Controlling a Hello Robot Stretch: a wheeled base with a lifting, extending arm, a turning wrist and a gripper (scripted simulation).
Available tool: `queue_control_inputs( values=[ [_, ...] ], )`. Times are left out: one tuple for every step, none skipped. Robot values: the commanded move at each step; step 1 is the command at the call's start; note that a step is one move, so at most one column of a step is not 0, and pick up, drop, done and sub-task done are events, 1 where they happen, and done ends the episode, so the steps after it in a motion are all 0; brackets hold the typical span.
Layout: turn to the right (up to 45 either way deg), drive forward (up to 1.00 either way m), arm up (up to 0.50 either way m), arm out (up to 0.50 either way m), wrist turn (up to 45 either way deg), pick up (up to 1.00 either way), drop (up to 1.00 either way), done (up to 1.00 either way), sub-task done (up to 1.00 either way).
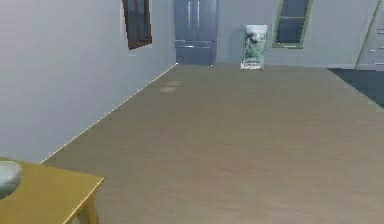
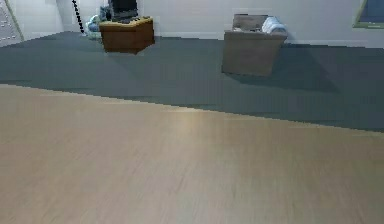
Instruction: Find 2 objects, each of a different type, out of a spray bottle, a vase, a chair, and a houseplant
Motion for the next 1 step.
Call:
queue_control_inputs(
  values=[
    [-45.0,0.00,0.00,0.00,0.0,0.00,0.00,0.00,0.00]
  ],
)
